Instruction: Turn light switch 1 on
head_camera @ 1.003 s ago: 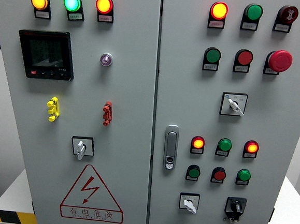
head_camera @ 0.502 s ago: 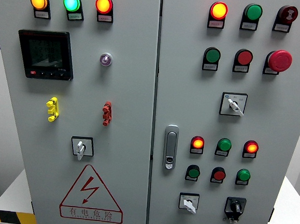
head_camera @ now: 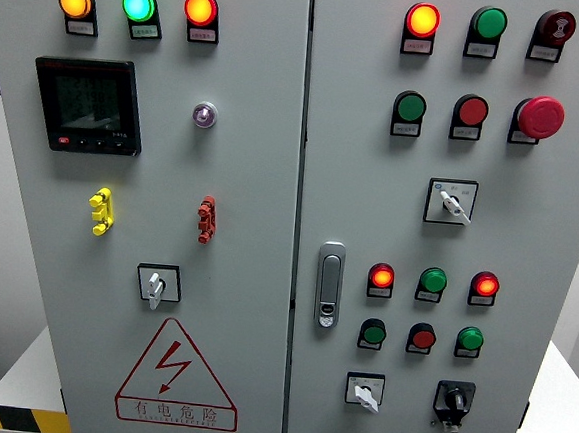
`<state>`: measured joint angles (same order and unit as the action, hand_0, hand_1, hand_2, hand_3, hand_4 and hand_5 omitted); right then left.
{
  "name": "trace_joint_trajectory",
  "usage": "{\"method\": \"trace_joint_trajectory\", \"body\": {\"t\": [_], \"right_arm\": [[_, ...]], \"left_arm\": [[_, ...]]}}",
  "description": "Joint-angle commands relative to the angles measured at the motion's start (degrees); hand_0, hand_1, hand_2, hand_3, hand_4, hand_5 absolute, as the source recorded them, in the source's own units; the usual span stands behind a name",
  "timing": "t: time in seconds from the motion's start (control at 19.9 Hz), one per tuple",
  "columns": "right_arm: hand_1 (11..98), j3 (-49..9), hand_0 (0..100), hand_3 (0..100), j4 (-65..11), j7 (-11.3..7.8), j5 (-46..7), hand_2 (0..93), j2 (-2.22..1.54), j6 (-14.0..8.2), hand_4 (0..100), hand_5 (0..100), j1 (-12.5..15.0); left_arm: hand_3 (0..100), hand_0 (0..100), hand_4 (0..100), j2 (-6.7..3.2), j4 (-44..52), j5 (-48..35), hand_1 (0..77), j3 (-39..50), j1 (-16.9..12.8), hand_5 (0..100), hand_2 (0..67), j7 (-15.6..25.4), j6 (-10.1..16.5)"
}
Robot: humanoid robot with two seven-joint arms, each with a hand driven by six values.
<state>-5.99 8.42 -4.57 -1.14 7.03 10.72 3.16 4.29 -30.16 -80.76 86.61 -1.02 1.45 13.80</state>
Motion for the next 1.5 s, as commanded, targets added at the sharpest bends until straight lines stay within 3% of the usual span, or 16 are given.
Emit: {"method": "trace_joint_trajectory", "body": {"t": [0.0, 0.15, 0.35, 0.45, 0.7, 0.85, 1.1, 1.2, 1.3, 1.45], "right_arm": [[19.8, 0.02, 0, 20, -0.07, 0.00, 0.00, 0.0, 0.00, 0.00, 19, 11, 0.00], [19.9, -0.07, 0, 20, 0.02, 0.00, 0.00, 0.0, 0.00, 0.00, 19, 11, 0.00], [19.9, -0.07, 0, 20, -0.07, 0.00, 0.00, 0.0, 0.00, 0.00, 19, 11, 0.00], [19.8, 0.02, 0, 20, 0.02, 0.00, 0.00, 0.0, 0.00, 0.00, 19, 11, 0.00], [19.8, 0.02, 0, 20, 0.02, 0.00, 0.00, 0.0, 0.00, 0.00, 19, 11, 0.00], [19.8, -0.07, 0, 20, -0.07, 0.00, 0.00, 0.0, 0.00, 0.00, 19, 11, 0.00], [19.3, 0.02, 0, 20, 0.02, 0.00, 0.00, 0.0, 0.00, 0.00, 19, 11, 0.00], [19.6, 0.02, 0, 20, 0.02, 0.00, 0.00, 0.0, 0.00, 0.00, 19, 11, 0.00], [19.7, -0.07, 0, 20, 0.02, 0.00, 0.00, 0.0, 0.00, 0.00, 19, 11, 0.00], [19.3, 0.02, 0, 20, -0.07, 0.00, 0.00, 0.0, 0.00, 0.00, 19, 11, 0.00]], "left_arm": [[0, 0, 16, -0.16, -8.31, -0.01, 11.8, 0.93, -1.61, 10, 2.5, 1.01, 0.00], [8, 0, 28, -0.51, -19.55, -0.01, 15.0, 1.02, -4.16, 21, 7.0, 1.80, 0.00], [16, 0, 38, -1.04, -36.33, -0.27, 18.0, 3.21, -6.71, 26, 10.8, 1.72, 0.00], [26, 0, 46, -1.39, -44.42, -0.45, 20.0, 3.48, -7.68, 30, 13.9, 1.63, 0.00], [40, 0, 57, -1.39, -60.34, -0.71, 22.3, 6.11, -8.21, 35, 17.7, 0.49, 0.00], [43, 0, 60, -1.56, -66.50, -2.20, 23.4, 7.17, -7.77, 37, 18.9, 0.14, 0.00], [51, 0, 67, -1.74, -69.42, -4.93, 26.5, 8.31, -3.38, 45, 20.2, -0.65, -0.09], [57, 0, 76, -2.00, -69.68, -4.93, 28.9, 8.49, -1.36, 56, 23.9, -1.97, -0.09], [61, 0, 81, -2.09, -69.68, -4.93, 30.9, 8.58, 0.92, 61, 26.2, -2.24, -0.18], [73, 0, 91, -1.48, -69.60, -4.93, 36.6, 9.63, 4.70, 70, 28.5, -4.95, -0.18]]}}
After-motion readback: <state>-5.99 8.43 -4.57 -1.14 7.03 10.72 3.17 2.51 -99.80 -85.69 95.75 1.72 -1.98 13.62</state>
